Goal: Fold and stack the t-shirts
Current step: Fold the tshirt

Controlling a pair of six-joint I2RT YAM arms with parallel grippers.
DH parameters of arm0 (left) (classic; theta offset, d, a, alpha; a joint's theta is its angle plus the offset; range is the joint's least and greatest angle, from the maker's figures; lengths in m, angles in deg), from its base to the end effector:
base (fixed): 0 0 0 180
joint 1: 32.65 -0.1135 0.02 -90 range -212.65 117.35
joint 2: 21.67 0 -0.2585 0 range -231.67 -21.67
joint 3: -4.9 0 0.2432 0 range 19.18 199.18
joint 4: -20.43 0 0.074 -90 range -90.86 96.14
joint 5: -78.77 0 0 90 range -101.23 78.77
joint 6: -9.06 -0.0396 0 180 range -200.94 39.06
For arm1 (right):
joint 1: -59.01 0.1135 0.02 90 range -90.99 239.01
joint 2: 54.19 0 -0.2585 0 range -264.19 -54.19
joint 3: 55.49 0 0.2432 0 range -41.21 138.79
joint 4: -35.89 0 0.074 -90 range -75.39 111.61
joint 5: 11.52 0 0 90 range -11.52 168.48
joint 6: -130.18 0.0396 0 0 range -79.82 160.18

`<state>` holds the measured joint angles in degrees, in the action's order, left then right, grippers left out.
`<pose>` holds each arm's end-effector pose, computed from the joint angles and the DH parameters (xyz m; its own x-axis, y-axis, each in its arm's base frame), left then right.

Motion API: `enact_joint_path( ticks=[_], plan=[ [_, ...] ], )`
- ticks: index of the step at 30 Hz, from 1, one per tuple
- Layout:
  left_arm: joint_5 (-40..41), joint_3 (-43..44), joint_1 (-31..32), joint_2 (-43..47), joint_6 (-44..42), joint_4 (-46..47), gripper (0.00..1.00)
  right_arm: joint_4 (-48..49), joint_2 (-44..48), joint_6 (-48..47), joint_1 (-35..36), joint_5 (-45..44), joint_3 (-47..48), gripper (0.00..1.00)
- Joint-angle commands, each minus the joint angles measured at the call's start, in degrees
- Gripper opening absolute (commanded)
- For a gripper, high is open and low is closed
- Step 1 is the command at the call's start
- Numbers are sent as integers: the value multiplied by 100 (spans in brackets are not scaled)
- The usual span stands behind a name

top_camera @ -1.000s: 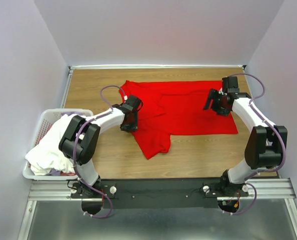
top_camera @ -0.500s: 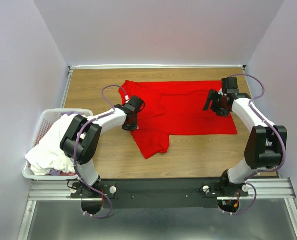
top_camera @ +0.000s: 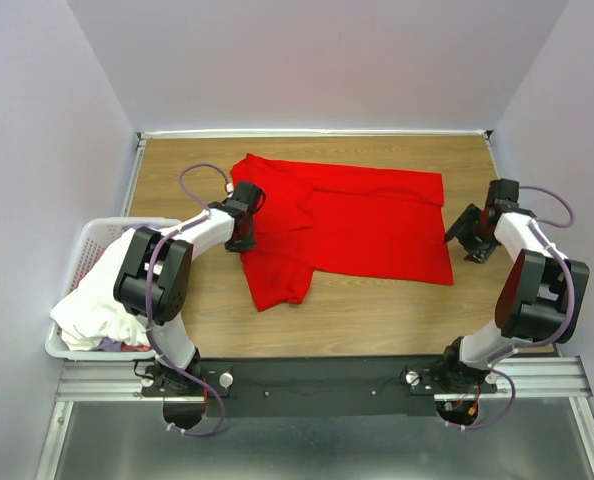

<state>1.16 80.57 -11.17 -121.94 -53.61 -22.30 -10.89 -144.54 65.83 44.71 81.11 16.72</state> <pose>0.3108 -0.1132 0.1626 -0.8917 -0.1310 -0.4333 -0.1449 0.9895 -0.0011 0.2920 -0.0725 0.1934 -0.6925 0.6228 -0.3641 0.5853 0.7801 0.2210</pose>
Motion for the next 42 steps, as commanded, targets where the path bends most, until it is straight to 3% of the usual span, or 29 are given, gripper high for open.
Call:
enact_joint_path(
  ticks=[1,8,21,42],
  plan=[
    [-131,-83,6,130,-219,243,0,-292,307,195,-81,265,-273,73],
    [-324,-127,6,244,-360,401,0,-847,509,221,-116,-61,-704,72],
    [-430,-153,-20,368,-474,410,0,-390,202,467,-125,282,-1214,49],
    [-412,-206,-20,482,-448,357,0,-548,843,397,-195,-466,-1390,49]
  ],
)
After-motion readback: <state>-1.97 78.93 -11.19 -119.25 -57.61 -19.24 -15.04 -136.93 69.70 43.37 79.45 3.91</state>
